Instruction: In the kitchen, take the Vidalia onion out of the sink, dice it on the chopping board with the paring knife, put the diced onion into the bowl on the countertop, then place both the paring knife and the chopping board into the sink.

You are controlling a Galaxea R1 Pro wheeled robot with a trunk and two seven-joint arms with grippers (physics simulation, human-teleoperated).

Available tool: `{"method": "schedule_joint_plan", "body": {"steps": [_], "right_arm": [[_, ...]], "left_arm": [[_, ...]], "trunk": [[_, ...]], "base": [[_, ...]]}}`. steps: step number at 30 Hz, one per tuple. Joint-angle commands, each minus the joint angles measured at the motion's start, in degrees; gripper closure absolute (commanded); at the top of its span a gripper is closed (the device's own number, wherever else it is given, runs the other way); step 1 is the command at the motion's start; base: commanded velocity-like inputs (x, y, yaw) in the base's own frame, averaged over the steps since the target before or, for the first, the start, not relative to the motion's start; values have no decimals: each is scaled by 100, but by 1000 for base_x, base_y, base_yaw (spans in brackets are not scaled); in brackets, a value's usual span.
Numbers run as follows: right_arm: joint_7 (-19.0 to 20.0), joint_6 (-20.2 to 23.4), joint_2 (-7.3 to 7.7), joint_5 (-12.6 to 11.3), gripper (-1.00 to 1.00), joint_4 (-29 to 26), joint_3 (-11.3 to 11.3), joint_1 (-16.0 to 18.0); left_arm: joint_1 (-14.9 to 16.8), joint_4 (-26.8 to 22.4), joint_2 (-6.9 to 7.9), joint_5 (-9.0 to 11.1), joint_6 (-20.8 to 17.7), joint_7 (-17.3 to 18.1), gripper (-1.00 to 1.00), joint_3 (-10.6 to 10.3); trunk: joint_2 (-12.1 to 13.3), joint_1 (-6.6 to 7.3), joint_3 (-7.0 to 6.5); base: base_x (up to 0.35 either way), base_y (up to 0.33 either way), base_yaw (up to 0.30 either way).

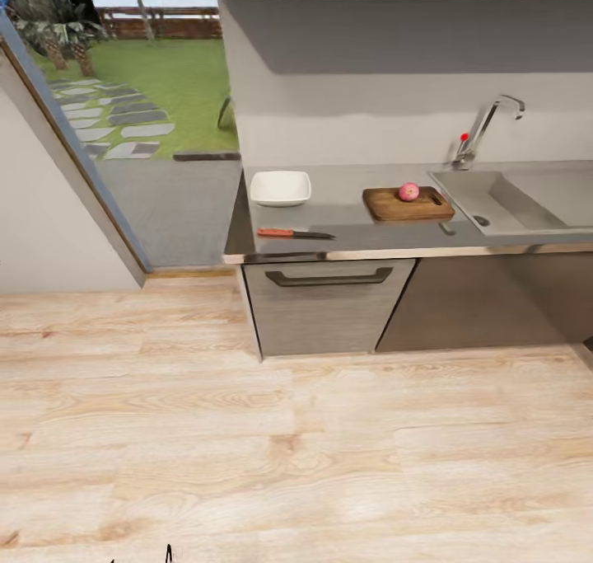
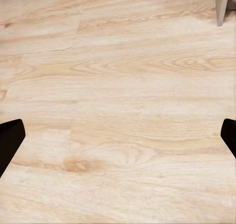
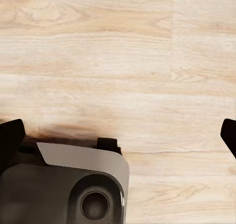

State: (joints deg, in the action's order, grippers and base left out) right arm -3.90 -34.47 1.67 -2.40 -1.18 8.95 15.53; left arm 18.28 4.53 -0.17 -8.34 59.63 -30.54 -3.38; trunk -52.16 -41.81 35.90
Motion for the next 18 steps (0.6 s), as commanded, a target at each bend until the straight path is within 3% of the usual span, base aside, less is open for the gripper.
{"method": "schedule_joint_plan", "body": {"steps": [1, 18], "right_arm": [[-32, -16, -1, -23, -100, 4, 50, 3], [-27, 28, -41, -26, -100, 1, 52, 3]], "left_arm": [[9, 20, -1, -36, 13, -59, -100, -31], [9, 20, -9, -36, 5, -58, -100, -37]], "trunk": [[-4, -1, 4], [-4, -1, 4]], "base": [[35, 281, 0], [78, 284, 0]]}}
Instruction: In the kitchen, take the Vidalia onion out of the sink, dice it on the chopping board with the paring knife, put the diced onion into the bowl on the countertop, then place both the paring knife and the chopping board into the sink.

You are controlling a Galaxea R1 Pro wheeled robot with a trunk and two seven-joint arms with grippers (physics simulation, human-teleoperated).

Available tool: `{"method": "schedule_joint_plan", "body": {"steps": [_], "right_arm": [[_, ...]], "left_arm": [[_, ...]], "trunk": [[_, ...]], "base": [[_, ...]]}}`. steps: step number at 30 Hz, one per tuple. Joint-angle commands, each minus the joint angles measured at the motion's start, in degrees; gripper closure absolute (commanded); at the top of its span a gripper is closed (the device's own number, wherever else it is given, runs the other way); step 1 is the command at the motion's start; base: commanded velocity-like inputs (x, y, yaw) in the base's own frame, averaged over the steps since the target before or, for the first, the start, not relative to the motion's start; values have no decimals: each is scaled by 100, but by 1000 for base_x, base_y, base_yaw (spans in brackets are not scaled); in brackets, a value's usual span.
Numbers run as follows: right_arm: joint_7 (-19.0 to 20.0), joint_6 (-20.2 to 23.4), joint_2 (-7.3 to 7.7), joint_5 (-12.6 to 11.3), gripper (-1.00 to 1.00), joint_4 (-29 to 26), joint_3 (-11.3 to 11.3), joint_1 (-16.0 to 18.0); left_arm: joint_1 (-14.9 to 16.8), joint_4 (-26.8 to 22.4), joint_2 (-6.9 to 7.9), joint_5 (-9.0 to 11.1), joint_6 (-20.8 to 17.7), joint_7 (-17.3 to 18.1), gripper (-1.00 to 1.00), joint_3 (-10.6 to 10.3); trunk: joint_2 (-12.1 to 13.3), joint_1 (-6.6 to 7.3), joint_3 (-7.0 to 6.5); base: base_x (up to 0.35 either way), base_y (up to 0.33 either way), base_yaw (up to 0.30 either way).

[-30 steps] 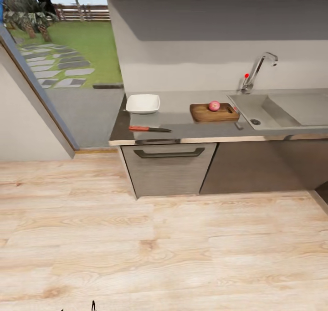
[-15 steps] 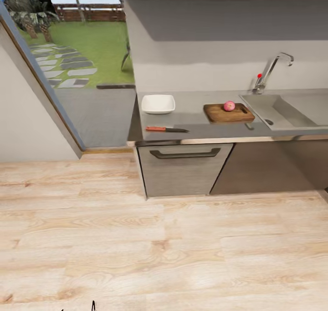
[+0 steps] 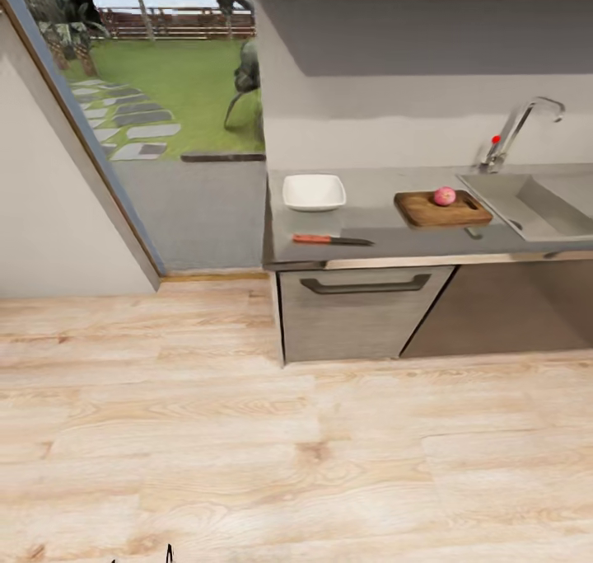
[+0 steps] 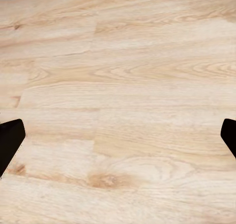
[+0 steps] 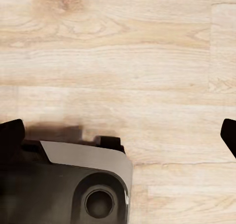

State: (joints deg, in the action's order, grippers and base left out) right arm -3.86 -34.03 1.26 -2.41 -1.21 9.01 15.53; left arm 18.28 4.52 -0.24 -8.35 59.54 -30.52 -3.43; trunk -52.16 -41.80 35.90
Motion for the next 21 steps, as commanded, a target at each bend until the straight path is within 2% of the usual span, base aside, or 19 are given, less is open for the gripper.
{"method": "schedule_joint_plan", "body": {"steps": [1, 5, 11, 21], "right_arm": [[-32, -16, -20, -25, -100, 3, 45, 3], [-37, -16, -124, -23, -100, 3, 40, 3], [-28, -19, -141, -30, -100, 7, 39, 3], [-23, -25, -144, -32, -100, 7, 39, 2]], "left_arm": [[9, 21, -2, -36, 14, -59, -100, -31], [9, 23, -2, -36, 13, -59, -100, -28], [9, 22, -2, -36, 13, -59, -100, -27], [9, 23, -2, -36, 13, -59, -100, -29]], "trunk": [[-3, -1, 4], [-3, -1, 4], [-3, -1, 3], [-3, -1, -43]], "base": [[90, 287, 0], [90, 287, 0], [90, 287, -17], [91, 287, -194]]}}
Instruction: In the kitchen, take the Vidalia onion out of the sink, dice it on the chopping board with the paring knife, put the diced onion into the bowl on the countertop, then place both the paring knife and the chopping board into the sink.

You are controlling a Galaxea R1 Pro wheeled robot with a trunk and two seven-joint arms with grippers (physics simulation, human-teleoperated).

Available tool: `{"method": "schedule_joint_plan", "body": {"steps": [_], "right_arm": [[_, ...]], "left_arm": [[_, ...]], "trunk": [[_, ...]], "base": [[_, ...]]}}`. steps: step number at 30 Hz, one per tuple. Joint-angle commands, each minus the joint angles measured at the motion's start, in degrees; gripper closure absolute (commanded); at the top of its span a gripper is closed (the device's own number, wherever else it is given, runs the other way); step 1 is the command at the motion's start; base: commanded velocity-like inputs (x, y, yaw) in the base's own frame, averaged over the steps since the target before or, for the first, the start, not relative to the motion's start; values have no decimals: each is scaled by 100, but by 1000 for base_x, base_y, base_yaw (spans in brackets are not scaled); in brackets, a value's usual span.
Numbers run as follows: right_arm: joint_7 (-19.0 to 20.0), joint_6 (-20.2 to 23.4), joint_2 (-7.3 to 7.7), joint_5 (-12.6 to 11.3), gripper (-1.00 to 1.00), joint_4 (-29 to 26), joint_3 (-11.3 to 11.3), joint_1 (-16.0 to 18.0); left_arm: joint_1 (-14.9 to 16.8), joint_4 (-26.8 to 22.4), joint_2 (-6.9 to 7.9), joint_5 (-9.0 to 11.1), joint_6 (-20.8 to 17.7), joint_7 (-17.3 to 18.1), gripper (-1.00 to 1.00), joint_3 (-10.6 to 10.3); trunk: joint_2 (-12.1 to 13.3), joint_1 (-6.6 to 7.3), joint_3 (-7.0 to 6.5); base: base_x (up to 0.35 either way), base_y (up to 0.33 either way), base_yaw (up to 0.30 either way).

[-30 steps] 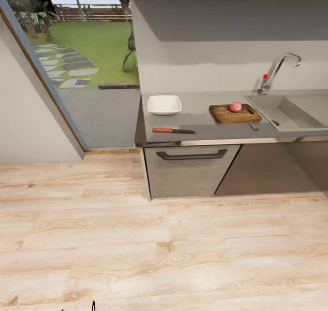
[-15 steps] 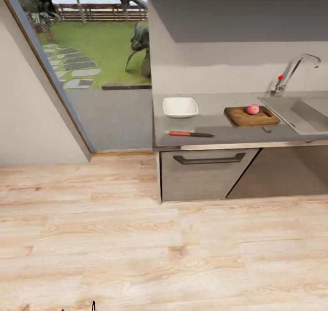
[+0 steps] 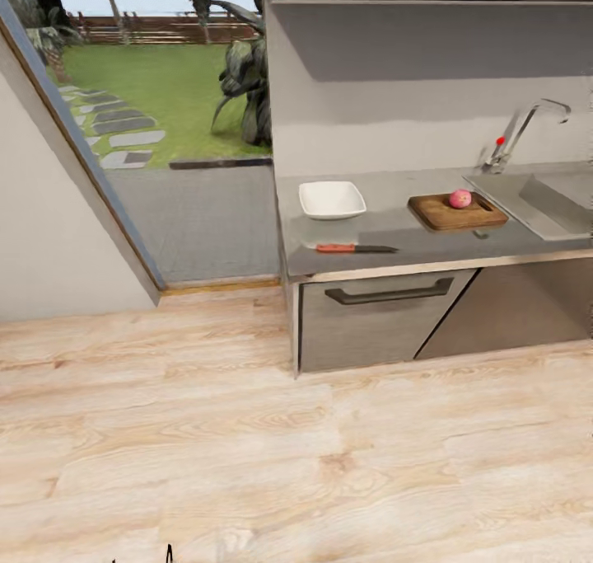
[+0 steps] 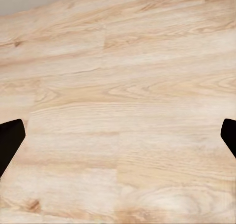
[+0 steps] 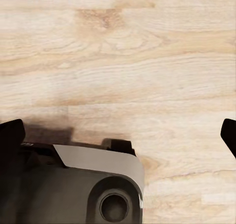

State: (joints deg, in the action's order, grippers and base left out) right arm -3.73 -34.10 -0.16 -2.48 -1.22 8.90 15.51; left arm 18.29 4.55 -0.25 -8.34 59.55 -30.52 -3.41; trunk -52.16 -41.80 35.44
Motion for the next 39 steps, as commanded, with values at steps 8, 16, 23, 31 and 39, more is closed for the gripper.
{"method": "schedule_joint_plan", "body": {"steps": [8, 16, 23, 31, 39], "right_arm": [[-35, -18, -2, -24, -100, 8, 50, 5], [-37, -18, -2, -24, -100, 8, 50, 5], [-36, -18, 3, -24, -100, 8, 50, 5], [-36, -18, 7, -24, -100, 8, 50, 5], [-33, -18, 7, -24, -100, 8, 50, 3]], "left_arm": [[8, 19, -1, -36, 13, -59, -100, -32], [8, 20, -1, -36, 13, -59, -100, -33], [8, 20, -1, -36, 13, -59, -100, -33], [8, 20, 2, -36, 13, -59, -100, -35], [8, 20, 2, -34, 13, -59, -100, -36]], "trunk": [[-3, -2, -55], [-3, -2, -113], [-3, -2, -161], [-3, -2, -216], [-3, -2, -270]], "base": [[91, 287, -185], [91, 287, -196], [91, 287, -206], [91, 287, -208], [91, 287, -208]]}}
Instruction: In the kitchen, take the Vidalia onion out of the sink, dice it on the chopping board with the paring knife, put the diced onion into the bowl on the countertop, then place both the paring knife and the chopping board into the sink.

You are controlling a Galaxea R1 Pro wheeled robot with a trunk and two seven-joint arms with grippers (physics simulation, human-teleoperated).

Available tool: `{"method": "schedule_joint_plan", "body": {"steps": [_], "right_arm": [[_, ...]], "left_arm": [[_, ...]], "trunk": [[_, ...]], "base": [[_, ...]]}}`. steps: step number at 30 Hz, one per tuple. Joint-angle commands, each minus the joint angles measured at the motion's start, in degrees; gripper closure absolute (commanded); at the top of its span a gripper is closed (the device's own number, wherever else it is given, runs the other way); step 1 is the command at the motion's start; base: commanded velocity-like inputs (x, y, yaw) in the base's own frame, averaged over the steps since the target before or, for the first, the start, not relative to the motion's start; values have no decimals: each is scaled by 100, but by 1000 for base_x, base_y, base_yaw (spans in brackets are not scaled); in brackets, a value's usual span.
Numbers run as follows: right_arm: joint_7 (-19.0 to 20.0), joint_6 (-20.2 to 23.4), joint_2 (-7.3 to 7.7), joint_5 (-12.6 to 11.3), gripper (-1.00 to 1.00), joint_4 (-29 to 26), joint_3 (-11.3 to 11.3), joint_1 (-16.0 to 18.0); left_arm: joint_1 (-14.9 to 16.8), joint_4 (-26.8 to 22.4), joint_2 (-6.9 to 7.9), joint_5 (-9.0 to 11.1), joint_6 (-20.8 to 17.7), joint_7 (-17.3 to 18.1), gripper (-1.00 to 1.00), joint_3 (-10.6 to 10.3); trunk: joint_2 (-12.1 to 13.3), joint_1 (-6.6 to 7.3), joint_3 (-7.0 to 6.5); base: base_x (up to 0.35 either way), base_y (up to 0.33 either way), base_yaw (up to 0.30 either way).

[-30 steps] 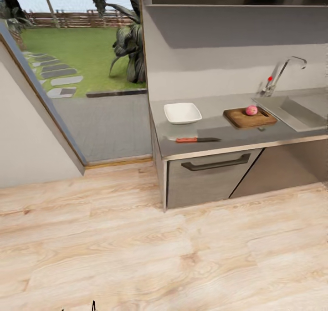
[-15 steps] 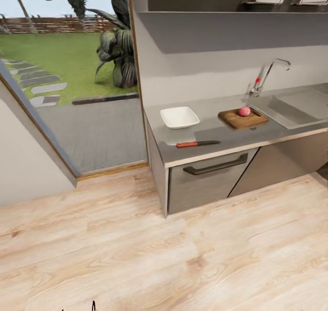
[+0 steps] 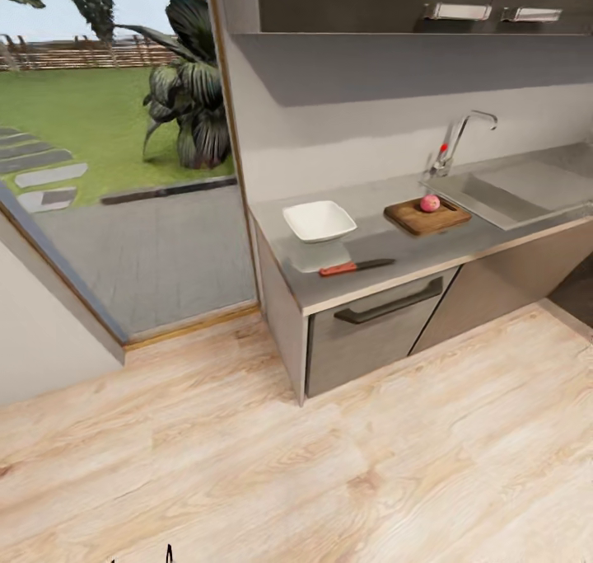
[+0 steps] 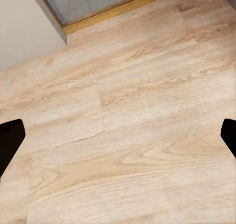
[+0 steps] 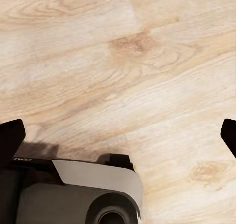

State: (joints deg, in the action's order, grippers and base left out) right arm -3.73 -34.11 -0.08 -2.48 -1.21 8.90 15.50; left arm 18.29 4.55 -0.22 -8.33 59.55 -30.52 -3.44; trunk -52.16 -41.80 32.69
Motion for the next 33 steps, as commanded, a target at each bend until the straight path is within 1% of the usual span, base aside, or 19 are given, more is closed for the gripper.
{"method": "schedule_joint_plan", "body": {"steps": [1, 21, 24, 33], "right_arm": [[-34, -17, -1, -24, -100, 7, 50, 5], [-32, -17, -1, -24, -100, 7, 50, 6], [-31, -17, 1, -24, -100, 7, 50, 5], [-37, -17, 8, -24, -100, 7, 50, 6]], "left_arm": [[8, 19, 1, -36, 13, -59, -100, -32], [8, 19, -1, -37, 13, -59, -100, -34], [8, 19, -3, -37, 13, -59, -100, -34], [8, 19, -5, -37, 13, -59, -100, -34]], "trunk": [[-4, -2, -2], [-4, -2, -139], [-4, -2, -160], [-4, -2, -221]], "base": [[91, 287, -208], [91, 282, -208], [55, 123, -208], [5, 11, -208]]}}
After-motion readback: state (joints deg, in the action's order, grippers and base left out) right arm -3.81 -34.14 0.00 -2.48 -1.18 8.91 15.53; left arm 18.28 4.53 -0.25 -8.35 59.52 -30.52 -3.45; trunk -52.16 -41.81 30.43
